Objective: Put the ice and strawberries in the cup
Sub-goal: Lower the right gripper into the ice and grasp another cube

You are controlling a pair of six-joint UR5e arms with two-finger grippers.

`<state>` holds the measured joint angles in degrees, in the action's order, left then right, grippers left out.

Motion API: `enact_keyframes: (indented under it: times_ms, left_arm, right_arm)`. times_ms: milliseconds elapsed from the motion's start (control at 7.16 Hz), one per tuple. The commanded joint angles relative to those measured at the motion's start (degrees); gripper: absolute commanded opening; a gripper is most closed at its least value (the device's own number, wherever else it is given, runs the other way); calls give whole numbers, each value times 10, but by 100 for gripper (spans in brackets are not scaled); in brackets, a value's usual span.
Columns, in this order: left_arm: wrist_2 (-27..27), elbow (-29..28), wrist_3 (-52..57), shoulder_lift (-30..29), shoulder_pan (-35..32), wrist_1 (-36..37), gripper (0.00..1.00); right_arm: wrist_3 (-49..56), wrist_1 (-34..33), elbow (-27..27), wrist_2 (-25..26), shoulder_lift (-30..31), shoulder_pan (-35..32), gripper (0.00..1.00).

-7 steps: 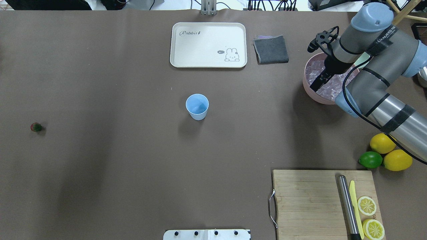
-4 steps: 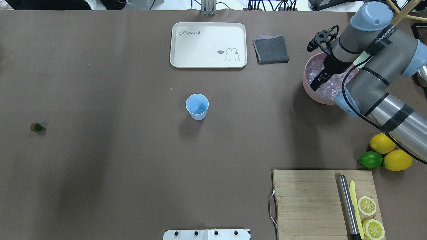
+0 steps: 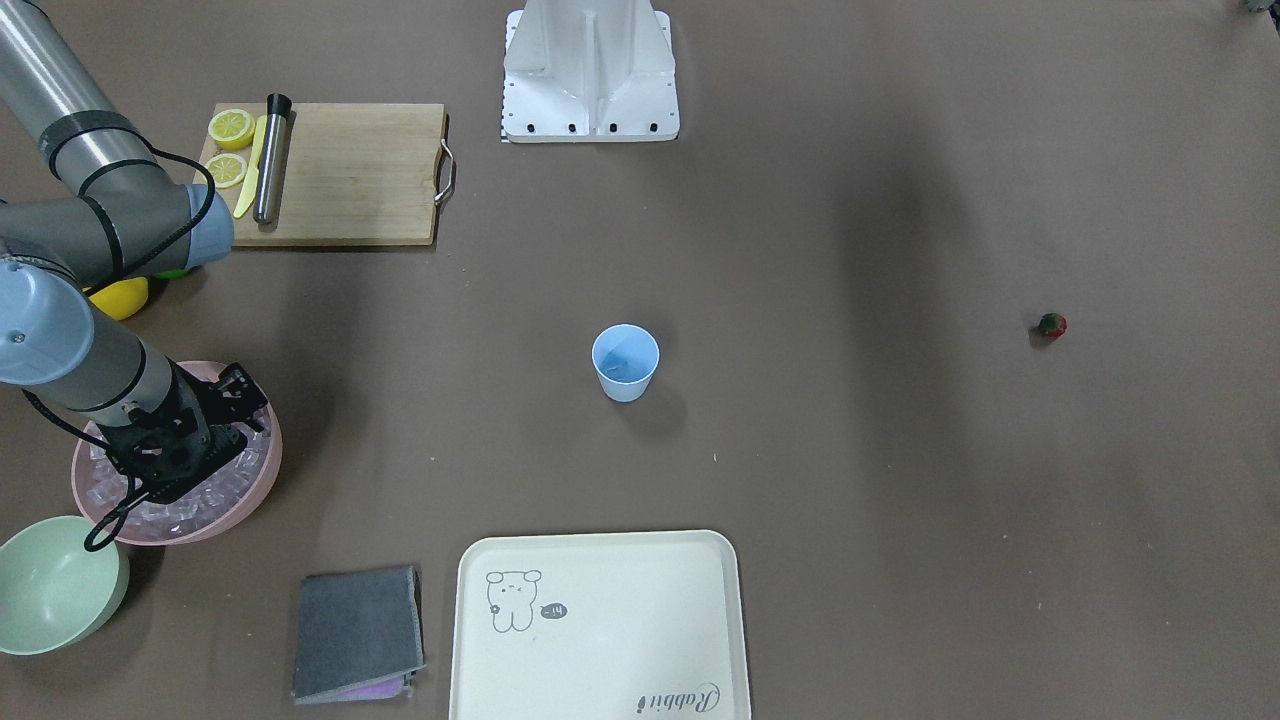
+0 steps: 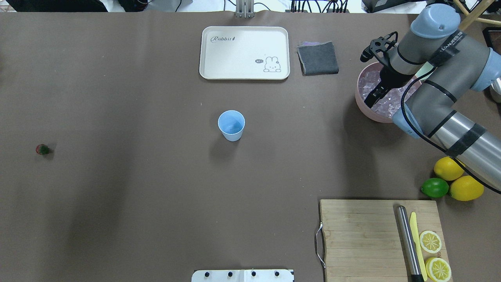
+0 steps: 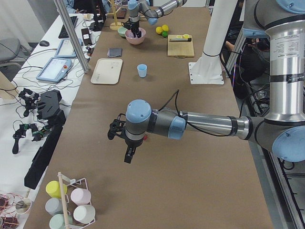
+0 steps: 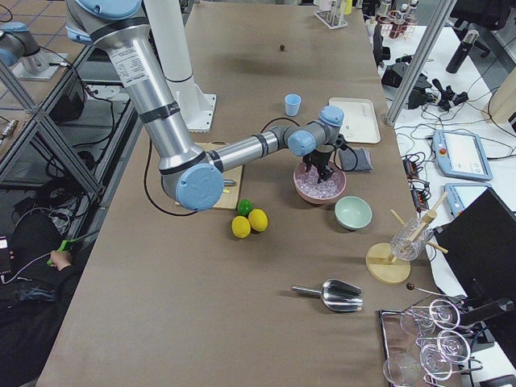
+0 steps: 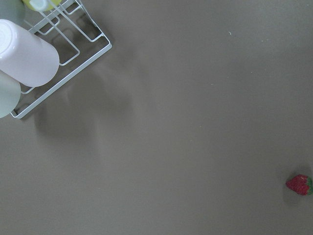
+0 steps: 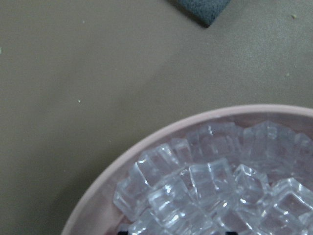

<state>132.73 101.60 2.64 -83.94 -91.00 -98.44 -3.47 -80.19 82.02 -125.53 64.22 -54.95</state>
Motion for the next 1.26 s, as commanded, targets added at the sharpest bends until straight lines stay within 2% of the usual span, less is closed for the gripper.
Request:
enact_keyframes:
  times_ms: [0,140,279,699,1118]
  left_arm:
    - [0,0,0,0,0,0,98]
    - [0,0,0,0,0,0,98]
    - [0,1,0,0,0,0,98]
    - [0,2,-1,-1,0,-1,98]
    - [0,2,-2,-3,0,0,98]
  right_arm:
    - [-9,2,0,-1,-1,2,42]
    - [-9,-1,0,-1,-1,2,13]
    - [-8,-1,0,-2,-1,2,0]
    - [-8,-9,11,-10,-5,-22,0]
    - [4,-143,109,-14,-19,-59,0]
